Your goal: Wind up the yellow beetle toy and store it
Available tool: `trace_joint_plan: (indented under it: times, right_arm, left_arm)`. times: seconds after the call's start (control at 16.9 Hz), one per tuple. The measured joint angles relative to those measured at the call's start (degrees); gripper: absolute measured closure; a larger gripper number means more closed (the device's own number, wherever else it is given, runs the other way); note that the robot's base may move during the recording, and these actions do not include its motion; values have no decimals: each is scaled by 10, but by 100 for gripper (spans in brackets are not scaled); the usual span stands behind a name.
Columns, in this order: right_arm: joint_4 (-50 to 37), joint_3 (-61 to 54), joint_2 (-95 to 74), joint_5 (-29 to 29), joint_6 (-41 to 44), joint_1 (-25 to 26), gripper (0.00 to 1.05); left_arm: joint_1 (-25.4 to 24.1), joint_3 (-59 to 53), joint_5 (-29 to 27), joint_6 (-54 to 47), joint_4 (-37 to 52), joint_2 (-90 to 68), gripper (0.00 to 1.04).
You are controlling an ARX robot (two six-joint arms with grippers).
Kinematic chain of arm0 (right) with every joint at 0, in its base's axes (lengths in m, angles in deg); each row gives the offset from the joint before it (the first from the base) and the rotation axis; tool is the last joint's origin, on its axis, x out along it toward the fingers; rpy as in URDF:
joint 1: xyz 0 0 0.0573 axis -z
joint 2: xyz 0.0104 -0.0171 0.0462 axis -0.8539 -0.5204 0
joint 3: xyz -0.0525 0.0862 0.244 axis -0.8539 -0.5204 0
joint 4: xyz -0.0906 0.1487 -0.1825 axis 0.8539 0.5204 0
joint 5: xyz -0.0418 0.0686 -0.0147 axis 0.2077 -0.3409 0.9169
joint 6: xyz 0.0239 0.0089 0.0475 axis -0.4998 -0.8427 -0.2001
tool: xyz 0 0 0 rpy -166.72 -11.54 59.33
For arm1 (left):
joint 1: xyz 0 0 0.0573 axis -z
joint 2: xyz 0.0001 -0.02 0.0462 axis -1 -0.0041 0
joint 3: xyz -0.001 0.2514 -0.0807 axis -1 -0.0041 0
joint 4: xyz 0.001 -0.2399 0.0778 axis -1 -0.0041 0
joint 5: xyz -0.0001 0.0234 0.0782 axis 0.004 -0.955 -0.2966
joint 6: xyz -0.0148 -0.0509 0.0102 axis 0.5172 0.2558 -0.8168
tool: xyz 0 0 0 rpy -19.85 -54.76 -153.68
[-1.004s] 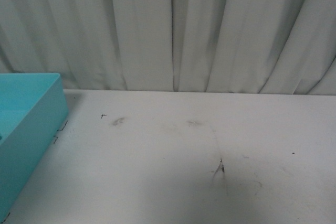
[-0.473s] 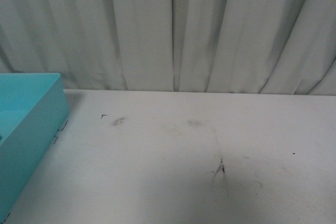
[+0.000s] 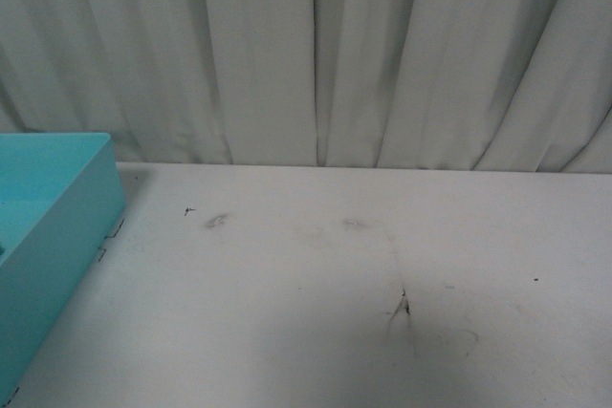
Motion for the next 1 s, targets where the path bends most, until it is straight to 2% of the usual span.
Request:
trace_joint_plan:
  times: [0.12, 0.59, 1.0]
  right_arm:
    - [0, 0, 0, 0, 0, 0, 7]
    - [0, 0, 0, 0, 0, 0, 7]
    - [0, 0, 0, 0, 0, 0, 7]
  left_arm:
    - [0, 0, 0, 1, 1, 0, 101]
    - [0, 0, -1, 0, 1, 0, 6]
    - [0, 0, 0, 0, 1, 0, 7]
